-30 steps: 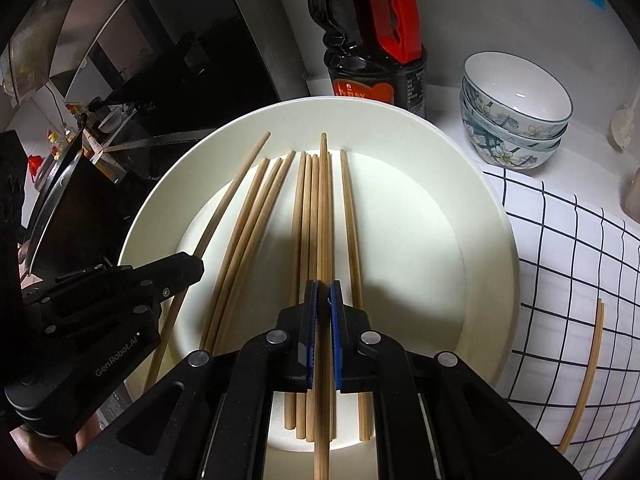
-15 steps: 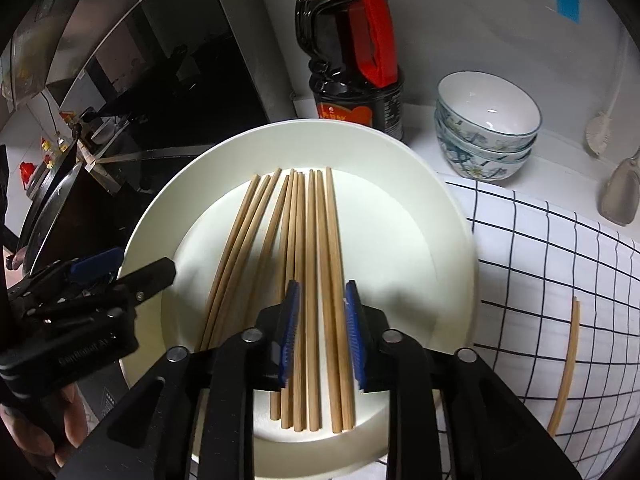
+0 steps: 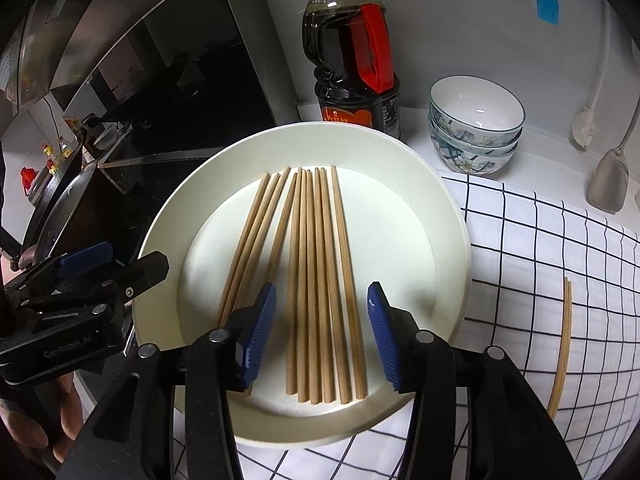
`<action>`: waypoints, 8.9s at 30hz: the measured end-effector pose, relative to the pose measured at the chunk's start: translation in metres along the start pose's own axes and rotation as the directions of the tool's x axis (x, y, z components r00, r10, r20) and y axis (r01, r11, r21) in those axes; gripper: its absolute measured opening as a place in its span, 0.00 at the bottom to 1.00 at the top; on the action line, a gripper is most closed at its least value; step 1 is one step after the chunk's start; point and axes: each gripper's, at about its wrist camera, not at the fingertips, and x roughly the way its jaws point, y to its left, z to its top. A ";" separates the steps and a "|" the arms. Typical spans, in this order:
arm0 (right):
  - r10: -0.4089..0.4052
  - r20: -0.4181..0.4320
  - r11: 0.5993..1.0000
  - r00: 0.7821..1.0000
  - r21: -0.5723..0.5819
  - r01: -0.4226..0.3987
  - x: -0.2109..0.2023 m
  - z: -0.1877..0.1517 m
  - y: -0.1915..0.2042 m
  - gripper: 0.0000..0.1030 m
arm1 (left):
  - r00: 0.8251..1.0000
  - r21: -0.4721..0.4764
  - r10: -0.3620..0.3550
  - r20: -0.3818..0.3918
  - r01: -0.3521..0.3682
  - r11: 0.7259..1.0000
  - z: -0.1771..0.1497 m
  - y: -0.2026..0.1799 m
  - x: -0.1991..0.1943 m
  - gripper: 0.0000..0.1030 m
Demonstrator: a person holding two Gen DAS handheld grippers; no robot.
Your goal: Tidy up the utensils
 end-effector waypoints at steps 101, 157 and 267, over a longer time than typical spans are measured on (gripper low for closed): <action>-0.278 -0.027 0.960 0.960 0.028 0.278 -0.054 -0.170 -0.280 0.69 | 0.995 0.162 -0.095 -0.037 0.100 0.982 -0.121 -0.279 0.009 0.94; 0.108 0.177 0.989 0.978 -0.115 -0.088 -0.117 -0.083 -0.196 0.06 | 0.995 0.136 -0.081 0.059 0.073 0.988 -0.056 -0.225 -0.057 0.07; 0.018 0.008 0.978 1.000 -0.206 -0.016 -0.041 0.004 -0.028 0.60 | 0.969 -0.270 0.238 -0.068 -0.248 0.930 -0.015 -0.036 -0.063 0.94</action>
